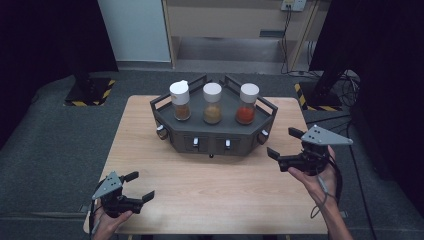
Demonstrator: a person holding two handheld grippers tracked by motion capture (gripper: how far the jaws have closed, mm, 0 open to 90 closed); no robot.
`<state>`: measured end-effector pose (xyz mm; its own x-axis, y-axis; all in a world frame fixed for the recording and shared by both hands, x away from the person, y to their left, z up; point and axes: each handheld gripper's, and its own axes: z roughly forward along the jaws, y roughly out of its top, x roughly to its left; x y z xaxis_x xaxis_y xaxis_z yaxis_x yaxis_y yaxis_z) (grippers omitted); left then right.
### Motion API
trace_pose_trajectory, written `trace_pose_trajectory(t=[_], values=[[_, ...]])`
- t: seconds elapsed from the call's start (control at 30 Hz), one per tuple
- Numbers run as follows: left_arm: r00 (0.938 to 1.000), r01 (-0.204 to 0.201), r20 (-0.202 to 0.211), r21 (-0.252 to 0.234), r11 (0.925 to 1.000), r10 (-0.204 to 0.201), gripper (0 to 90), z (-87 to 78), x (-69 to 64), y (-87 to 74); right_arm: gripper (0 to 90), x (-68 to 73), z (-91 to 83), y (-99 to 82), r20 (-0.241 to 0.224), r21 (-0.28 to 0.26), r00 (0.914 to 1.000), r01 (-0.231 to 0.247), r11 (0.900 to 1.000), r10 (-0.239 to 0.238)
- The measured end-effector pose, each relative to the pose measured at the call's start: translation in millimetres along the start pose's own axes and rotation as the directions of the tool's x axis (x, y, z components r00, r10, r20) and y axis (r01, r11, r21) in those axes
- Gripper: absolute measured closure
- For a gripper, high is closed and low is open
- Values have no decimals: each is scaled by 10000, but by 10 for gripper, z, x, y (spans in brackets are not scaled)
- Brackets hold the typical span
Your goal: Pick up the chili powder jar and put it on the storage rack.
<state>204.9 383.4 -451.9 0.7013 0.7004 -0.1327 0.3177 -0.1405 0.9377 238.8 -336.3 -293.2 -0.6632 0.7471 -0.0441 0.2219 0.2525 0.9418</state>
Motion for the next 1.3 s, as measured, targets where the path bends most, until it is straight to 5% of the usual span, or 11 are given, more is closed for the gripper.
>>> trace_pose_trajectory(t=[0.63,1.3], values=[[9999,103,-66,-141,9998,-104,15,-12,9,-24,30,200,-321,-727,571,347,9961,-690,9970,669],[10000,34,-40,-117,9999,-35,16,-9,4,-17,30,161,-240,-1173,750,667,9873,-1448,9872,1397]])
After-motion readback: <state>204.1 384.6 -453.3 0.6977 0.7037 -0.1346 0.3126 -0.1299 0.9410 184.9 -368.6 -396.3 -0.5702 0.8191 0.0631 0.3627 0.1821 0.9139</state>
